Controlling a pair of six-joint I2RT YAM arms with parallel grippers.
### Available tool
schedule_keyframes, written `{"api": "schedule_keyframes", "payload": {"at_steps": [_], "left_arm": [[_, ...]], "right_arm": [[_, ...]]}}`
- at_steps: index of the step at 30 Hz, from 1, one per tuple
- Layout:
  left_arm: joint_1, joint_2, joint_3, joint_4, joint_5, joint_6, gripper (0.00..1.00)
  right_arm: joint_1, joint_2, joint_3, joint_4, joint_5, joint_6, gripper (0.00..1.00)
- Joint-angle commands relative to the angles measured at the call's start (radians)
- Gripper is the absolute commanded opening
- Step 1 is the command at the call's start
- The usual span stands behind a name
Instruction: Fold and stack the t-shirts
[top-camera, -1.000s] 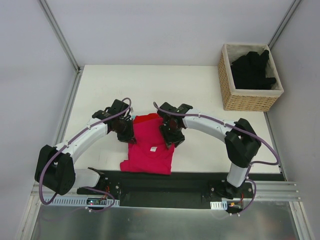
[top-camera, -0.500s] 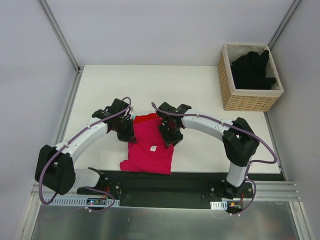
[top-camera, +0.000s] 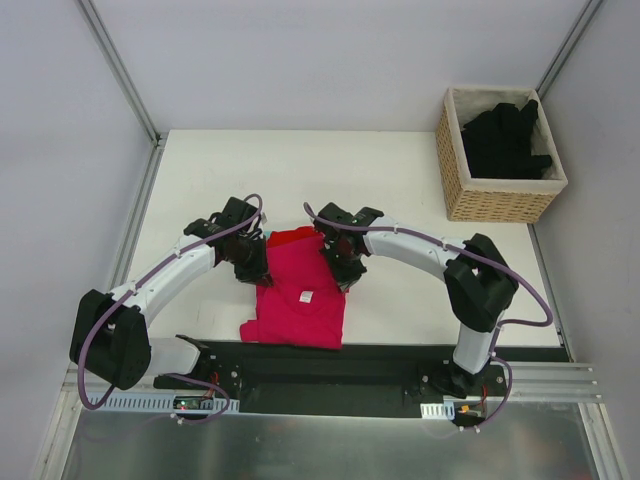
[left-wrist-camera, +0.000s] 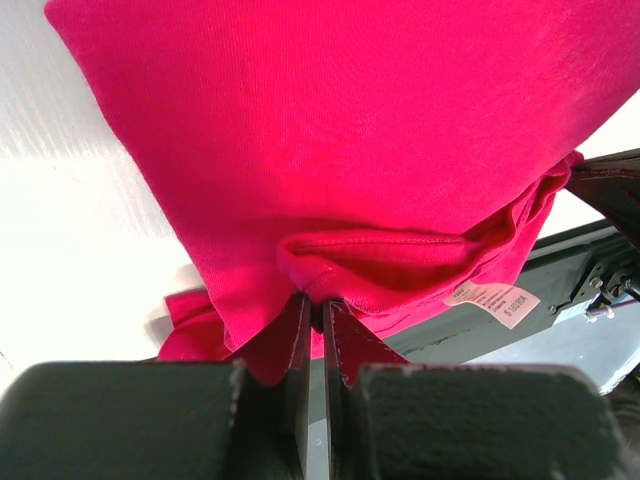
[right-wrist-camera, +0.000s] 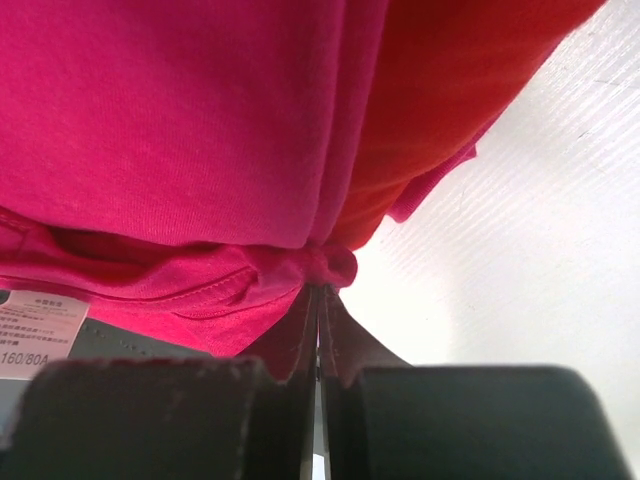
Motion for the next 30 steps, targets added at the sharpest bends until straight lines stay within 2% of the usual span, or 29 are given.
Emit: {"api": "schedule_keyframes", "payload": {"at_steps": [1, 15, 30], "left_arm": [[-0.007, 0.007, 0.034, -0.005, -0.005, 0.017, 0.00], [-0.007, -0.017, 0.088, -0.010, -0.012, 0.011, 0.00], [0.000, 0.017, 0.293, -0.076, -0.048, 0.023, 0.00]], "right_arm": [[-0.002, -0.066, 0.012, -0.031, 0.034, 0.008, 0.01], [-0.006, -0.230, 0.168, -0.189, 0.189, 0.010, 0.01], [-0.009, -0.259, 0.185, -0.163, 0.204, -0.038, 0.01]]}}
